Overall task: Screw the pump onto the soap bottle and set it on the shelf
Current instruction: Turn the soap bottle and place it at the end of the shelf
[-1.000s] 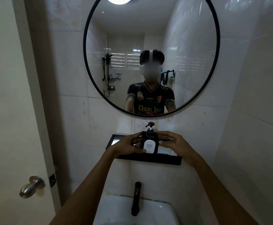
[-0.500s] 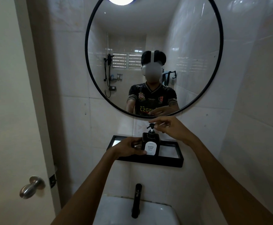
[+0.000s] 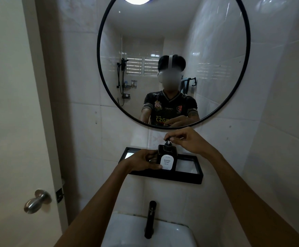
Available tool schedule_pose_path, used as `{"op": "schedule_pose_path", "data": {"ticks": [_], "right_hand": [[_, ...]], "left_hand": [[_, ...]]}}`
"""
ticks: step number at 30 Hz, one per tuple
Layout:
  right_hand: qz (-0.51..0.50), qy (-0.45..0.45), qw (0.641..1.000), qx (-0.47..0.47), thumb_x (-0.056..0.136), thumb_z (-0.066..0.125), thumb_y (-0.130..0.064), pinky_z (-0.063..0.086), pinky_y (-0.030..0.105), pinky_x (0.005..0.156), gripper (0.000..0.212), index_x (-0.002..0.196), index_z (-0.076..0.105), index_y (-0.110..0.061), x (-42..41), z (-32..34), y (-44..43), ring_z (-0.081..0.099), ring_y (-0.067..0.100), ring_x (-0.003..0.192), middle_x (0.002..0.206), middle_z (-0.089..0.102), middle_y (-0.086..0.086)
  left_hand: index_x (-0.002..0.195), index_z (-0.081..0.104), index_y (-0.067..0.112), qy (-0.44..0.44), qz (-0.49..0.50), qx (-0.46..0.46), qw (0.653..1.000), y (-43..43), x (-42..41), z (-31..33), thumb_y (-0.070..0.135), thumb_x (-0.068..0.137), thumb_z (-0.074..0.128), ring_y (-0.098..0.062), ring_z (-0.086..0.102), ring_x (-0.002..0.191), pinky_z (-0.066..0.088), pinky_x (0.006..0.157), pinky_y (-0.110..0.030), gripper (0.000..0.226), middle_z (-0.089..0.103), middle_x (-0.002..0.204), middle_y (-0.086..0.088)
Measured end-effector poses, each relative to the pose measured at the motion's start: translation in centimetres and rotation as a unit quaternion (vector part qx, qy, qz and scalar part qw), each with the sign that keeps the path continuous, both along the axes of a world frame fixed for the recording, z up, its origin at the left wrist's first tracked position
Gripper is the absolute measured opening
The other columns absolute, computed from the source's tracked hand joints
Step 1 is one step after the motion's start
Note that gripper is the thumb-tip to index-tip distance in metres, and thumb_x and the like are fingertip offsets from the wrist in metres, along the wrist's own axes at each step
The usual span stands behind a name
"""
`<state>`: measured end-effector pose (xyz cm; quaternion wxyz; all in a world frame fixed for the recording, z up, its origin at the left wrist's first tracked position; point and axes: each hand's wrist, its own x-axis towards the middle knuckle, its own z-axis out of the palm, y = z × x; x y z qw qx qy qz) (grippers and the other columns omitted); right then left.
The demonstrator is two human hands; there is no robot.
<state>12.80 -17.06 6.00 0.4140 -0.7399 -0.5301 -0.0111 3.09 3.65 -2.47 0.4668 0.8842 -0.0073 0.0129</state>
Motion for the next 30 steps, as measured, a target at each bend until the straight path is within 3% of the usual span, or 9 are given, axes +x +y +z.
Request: {"op": "schedule_pose_path", "data": {"ticks": [3,6,8,12,16,23,30], "right_hand": [[0.004,0.009,1.000,-0.003,0.093,0.062,-0.002,0.054,0.028,0.093,0.029,0.096,0.076,-0.028,-0.06,0.04,-0.03,0.069,0.004,0.100,0.094,0.075,-0.022],[0.002,0.017,1.000,0.004,0.093,0.062,-0.001,0.053,0.029,0.095,0.033,0.094,0.076,-0.031,0.05,-0.05,-0.05,0.069,0.006,0.101,0.095,0.076,-0.016],[0.003,0.019,1.000,0.007,0.093,0.062,-0.001,0.053,0.029,0.096,0.031,0.095,0.076,-0.029,0.18,-0.13,-0.09,0.069,0.007,0.102,0.098,0.076,-0.011],[0.007,0.028,1.000,0.011,0.093,0.061,0.000,0.051,0.021,0.093,0.026,0.098,0.077,-0.020,0.32,-0.23,-0.18,0.069,0.001,0.100,0.098,0.075,-0.008],[0.012,0.042,0.999,0.016,0.092,0.061,0.003,0.051,0.018,0.091,0.026,0.099,0.077,-0.016,0.39,-0.28,-0.14,0.069,-0.001,0.098,0.097,0.075,-0.006],[0.024,0.073,0.997,0.012,0.094,0.060,0.003,0.056,0.031,0.096,0.020,0.103,0.077,-0.003,0.48,0.02,-0.42,0.069,0.025,0.104,0.106,0.074,0.016],[0.021,0.087,0.996,0.011,0.095,0.058,0.003,0.057,0.032,0.094,0.020,0.104,0.076,0.000,0.28,0.04,-0.56,0.070,0.024,0.103,0.106,0.074,0.015]], "left_hand": [[0.148,0.051,0.020,0.004,-0.007,-0.020,1.000,-0.09,-0.02,0.08,0.014,0.085,0.080,-0.010,0.059,0.130,0.046,0.112,-0.032,0.069,0.065,0.141,0.000],[0.148,0.051,0.020,0.002,-0.011,-0.023,1.000,-0.14,-0.05,0.16,0.014,0.086,0.080,-0.005,0.062,0.123,0.049,0.106,-0.025,0.069,0.066,0.139,0.001],[0.148,0.051,0.019,0.003,-0.012,-0.026,1.000,-0.15,-0.06,0.20,0.013,0.086,0.079,-0.003,0.063,0.119,0.051,0.102,-0.021,0.068,0.066,0.139,0.001],[0.148,0.051,0.019,0.002,-0.013,-0.024,1.000,-0.06,0.00,0.19,0.013,0.086,0.079,-0.004,0.061,0.123,0.049,0.108,-0.026,0.069,0.065,0.140,0.000],[0.147,0.052,0.020,0.002,-0.015,-0.025,1.000,-0.13,0.01,0.20,0.012,0.086,0.079,0.007,0.063,0.112,0.053,0.096,-0.016,0.067,0.068,0.136,0.004],[0.148,0.051,0.018,0.003,-0.018,-0.025,1.000,-0.07,0.01,0.22,0.011,0.087,0.078,-0.002,0.063,0.119,0.050,0.107,-0.025,0.068,0.065,0.139,0.000],[0.148,0.051,0.019,0.000,-0.017,-0.021,1.000,-0.10,0.01,0.24,0.012,0.087,0.078,-0.007,0.061,0.126,0.049,0.109,-0.028,0.068,0.065,0.140,0.000]]}}
